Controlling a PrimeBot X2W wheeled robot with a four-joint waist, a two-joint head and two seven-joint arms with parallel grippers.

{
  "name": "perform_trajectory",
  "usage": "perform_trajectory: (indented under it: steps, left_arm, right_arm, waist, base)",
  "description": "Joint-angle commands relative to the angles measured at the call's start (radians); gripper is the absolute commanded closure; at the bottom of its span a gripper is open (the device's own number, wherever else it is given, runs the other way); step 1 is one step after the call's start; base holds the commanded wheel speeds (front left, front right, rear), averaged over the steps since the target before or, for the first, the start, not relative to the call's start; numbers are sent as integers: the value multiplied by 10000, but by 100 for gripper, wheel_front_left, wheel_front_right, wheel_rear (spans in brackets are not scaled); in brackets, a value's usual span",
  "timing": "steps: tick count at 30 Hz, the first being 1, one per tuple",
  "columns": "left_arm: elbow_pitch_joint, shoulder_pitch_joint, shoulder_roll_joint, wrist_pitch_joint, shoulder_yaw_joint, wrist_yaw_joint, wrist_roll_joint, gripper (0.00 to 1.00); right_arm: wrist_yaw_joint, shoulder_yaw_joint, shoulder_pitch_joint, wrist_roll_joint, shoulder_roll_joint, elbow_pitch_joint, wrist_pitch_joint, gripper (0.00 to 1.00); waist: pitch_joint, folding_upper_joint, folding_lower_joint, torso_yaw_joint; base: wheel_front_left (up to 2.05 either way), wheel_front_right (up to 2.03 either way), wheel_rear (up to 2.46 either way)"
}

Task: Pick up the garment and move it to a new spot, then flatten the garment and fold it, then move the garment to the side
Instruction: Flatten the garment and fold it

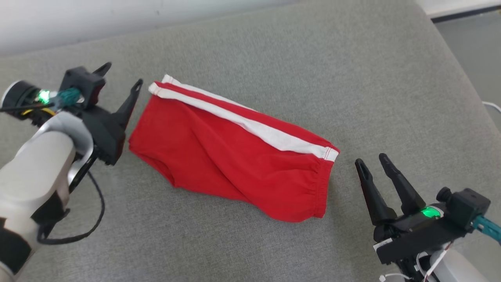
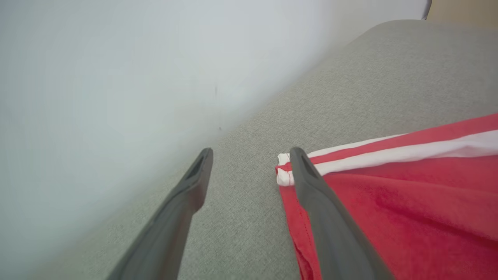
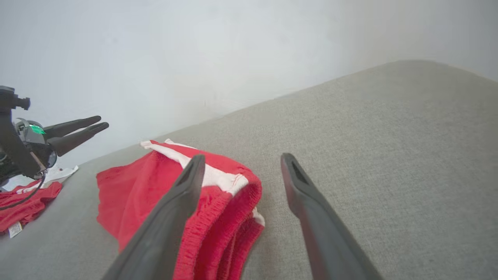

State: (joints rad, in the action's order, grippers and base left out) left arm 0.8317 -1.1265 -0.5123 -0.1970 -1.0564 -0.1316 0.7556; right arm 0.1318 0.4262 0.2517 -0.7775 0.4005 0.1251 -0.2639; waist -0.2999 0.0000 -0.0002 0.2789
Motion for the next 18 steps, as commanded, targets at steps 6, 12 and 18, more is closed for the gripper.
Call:
perform_trajectory:
  steps: [6,12,18]
  left_arm:
    - [-92,672,-426,-283,-23,23,482,0]
    - [-719,1150,-702,387,-440,24,1161,0]
    - [-1633,1295,-1324,1733,-1240,24,1910,0]
  right_arm:
    - [-23,-940,-959,1262,-802,-773,-4,0]
    - [-23,-1528,-1696,2051,-1599,-1180,-4,0]
    - [-23,-1568,-1972,2247,-2021,-1210,-4,0]
  waist:
    - [714,0,2,40]
    - [811,0,2,173]
    - [765,0,2,410]
  base:
    - [0,0,0]
    - [0,0,0]
    - [0,0,0]
